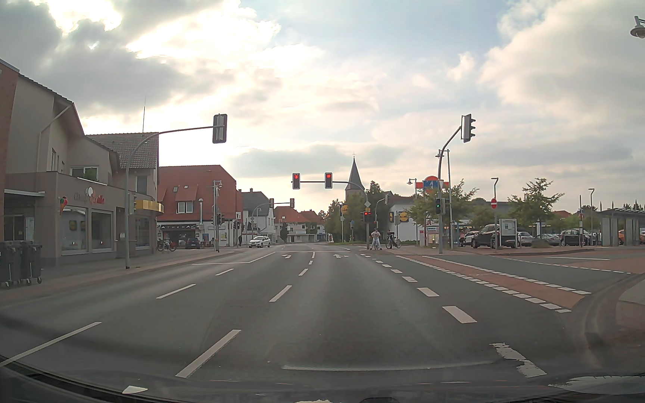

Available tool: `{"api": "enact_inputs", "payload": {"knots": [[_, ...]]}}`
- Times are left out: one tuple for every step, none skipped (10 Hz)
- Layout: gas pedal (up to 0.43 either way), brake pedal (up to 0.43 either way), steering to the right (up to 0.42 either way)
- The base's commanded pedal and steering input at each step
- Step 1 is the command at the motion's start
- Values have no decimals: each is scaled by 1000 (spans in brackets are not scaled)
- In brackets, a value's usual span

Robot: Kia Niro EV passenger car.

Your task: Follow the waypoints while adhering to traffic rules and regulations

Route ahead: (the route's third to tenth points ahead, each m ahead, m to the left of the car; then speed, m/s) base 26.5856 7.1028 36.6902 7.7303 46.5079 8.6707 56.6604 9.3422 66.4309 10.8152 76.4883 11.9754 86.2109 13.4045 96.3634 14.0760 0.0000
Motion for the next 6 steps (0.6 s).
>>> {"api": "enact_inputs", "payload": {"knots": [[0,220,-5],[0,220,-5],[0,220,-5],[0,220,-5],[0,220,-5],[0,220,-5]]}}
